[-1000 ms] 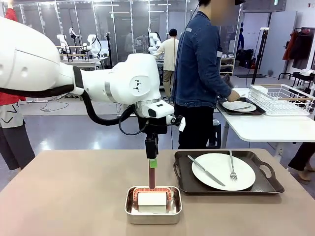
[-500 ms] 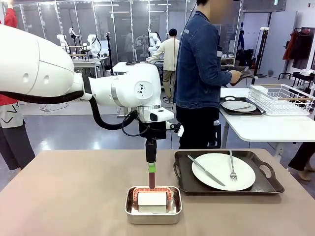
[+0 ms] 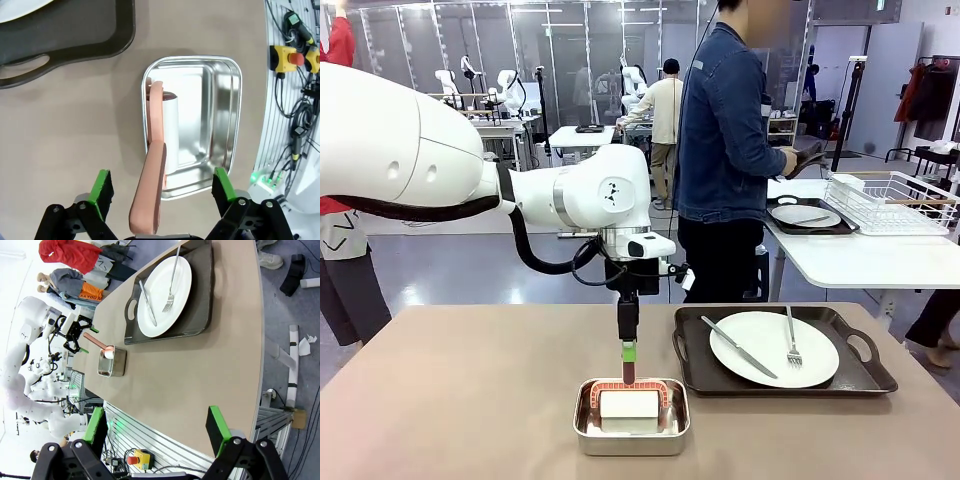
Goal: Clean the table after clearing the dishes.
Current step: When the left (or right) Handle tray is removed, use the left hand (or right hand) to clean the left (or right) side of the table with the Lint Roller.
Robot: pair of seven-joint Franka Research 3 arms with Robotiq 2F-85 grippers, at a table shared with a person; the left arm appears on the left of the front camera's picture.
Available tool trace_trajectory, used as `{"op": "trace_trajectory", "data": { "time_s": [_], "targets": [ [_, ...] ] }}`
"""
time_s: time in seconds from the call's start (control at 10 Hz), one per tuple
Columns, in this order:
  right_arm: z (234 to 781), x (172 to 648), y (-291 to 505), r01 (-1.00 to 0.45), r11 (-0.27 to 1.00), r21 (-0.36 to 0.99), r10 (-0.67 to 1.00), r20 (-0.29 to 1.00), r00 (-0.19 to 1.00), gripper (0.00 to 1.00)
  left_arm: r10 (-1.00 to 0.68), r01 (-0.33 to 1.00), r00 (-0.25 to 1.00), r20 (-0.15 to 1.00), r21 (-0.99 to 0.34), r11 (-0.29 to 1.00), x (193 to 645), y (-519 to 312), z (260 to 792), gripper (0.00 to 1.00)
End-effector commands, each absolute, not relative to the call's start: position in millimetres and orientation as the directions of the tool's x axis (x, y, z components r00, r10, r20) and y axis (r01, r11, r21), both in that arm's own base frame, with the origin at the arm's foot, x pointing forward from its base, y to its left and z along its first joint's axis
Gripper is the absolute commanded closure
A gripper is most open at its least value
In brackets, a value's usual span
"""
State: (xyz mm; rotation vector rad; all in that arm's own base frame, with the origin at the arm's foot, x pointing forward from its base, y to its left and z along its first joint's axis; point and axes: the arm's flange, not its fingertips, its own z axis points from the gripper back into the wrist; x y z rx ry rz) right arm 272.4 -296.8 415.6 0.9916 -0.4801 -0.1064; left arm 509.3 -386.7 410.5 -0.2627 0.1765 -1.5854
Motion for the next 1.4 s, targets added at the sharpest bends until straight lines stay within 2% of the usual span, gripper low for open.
{"op": "trace_trajectory", "data": {
  "time_s": [0.0,0.1,0.2,0.3,0.6,1.0,1.2,1.3],
  "targets": [
    [420,270,-296,-0.132,0.543,0.829,-0.304,0.341,0.889,0.0,-1.0,0.952,0.009,0.027,-0.305,0.0,509,-388,413,0.26],
    [420,270,-296,-0.132,0.543,0.829,-0.304,0.341,0.889,0.0,-1.0,0.951,-0.003,0.024,-0.308,-0.011,509,-389,410,0.47],
    [420,270,-296,-0.132,0.543,0.829,-0.304,0.341,0.889,0.0,-1.0,0.949,-0.013,0.02,-0.315,-0.019,509,-391,408,0.86],
    [420,270,-296,-0.132,0.543,0.829,-0.304,0.341,0.889,0.0,-1.0,0.947,-0.013,0.015,-0.319,-0.017,509,-392,407,1.0],
    [420,270,-296,-0.132,0.543,0.829,-0.304,0.341,0.889,0.0,-1.0,0.948,-0.009,0.011,-0.317,-0.012,509,-393,411,0.98],
    [420,270,-296,-0.132,0.543,0.829,-0.304,0.341,0.889,0.0,-1.0,0.944,0.027,-0.009,-0.328,0.028,495,-390,433,1.0],
    [420,270,-296,-0.132,0.543,0.829,-0.304,0.341,0.889,0.0,-0.977,0.949,0.212,0.01,-0.241,0.204,462,-372,499,1.0],
    [420,270,-296,-0.132,0.543,0.829,-0.304,0.341,0.889,0.0,-0.93,0.9,0.367,0.001,-0.255,0.355,447,-352,527,1.0]
  ]
}}
